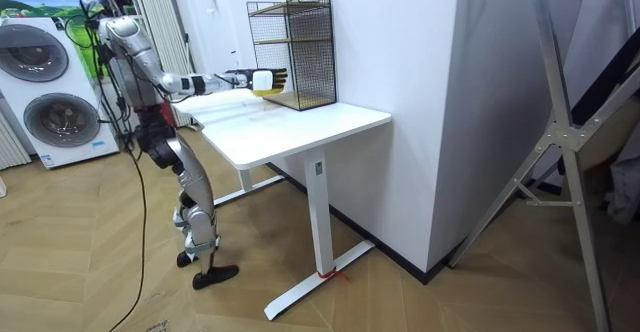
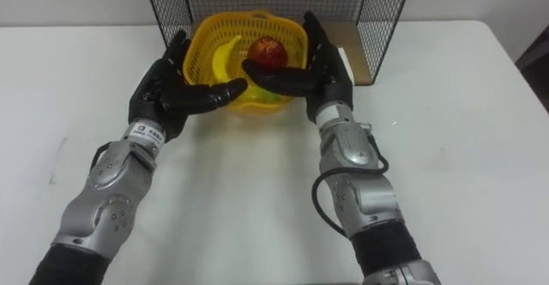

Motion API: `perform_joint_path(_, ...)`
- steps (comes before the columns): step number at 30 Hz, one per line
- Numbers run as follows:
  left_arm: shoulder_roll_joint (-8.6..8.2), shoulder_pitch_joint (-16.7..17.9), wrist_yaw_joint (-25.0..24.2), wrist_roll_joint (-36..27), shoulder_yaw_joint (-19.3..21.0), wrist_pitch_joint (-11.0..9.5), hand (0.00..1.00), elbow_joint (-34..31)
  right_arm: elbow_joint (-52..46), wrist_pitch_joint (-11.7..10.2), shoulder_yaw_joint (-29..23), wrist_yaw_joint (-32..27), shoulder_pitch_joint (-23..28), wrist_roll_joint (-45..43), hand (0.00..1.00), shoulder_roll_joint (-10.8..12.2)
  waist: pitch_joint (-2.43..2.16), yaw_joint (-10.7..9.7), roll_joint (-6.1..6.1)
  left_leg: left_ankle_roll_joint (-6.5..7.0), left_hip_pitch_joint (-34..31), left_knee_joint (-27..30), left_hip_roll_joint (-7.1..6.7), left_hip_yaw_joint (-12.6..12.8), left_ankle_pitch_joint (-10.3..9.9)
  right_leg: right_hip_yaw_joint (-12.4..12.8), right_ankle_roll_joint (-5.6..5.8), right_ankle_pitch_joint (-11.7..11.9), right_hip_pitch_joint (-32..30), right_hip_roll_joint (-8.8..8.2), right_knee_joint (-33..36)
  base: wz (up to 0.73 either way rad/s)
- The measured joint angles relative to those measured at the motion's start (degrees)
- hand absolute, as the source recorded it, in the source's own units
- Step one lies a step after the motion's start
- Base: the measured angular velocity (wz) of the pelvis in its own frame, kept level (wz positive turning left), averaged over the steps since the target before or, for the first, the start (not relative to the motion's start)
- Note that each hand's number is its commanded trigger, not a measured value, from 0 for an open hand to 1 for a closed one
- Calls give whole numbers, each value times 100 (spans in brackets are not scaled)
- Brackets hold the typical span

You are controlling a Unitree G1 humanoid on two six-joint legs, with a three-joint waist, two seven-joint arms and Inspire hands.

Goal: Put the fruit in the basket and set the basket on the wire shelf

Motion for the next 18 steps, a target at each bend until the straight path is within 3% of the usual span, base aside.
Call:
perform_joint_path(4, 3, -4, 20, -1, 5, 1, 0, -67, 0, -5, 0, -23, -21, 2, 0, -1, -30, 22, 3, -33, 221, -259, 9, 1, 24, 13, 1, 3, 194, 45, -221, -3)
perform_joint_path(10, 16, -121, 90, -8, -2, 60, 0, 23, -2, -4, 28, -167, -38, 37, 0, 20, -31, -4, 2, -99, 446, -584, 27, -59, 100, -10, -15, 31, 387, 93, -485, 0)
perform_joint_path(14, 72, -403, 149, -5, 0, 79, 0, 285, -2, -1, 26, -213, -41, 42, 0, 28, -30, 3, 7, -132, 594, -746, 32, -521, 139, -18, -53, 33, 330, 205, -474, -11)
perform_joint_path(15, 117, -441, 160, 3, 12, 76, 0, 299, -1, 0, 26, -213, -70, 43, 0, 41, -31, 27, 6, -139, 592, -745, 47, -657, 137, -27, -132, 107, 412, 220, -608, -34)
perform_joint_path(16, 139, -479, 189, 46, 21, 90, 0, 356, 6, 8, 35, -216, -80, 37, 0, 85, -31, 20, 10, -183, 564, -717, 62, -594, 156, -1, -171, 209, 567, 207, -845, -15)
perform_joint_path(17, 170, -519, 191, 60, 24, 110, 0, 426, 35, 22, 35, -242, -78, 39, 0, 91, -5, -76, -45, -338, 307, -421, 29, -350, 88, 317, -152, 254, 711, 144, -1027, 16)
perform_joint_path(18, 163, -541, 194, 60, 20, 125, 0, 433, 37, 25, 29, -283, -81, 32, 0, 83, 4, -147, -70, -381, 146, -452, -8, -229, 109, 519, -123, 266, 745, 114, -1089, 59)
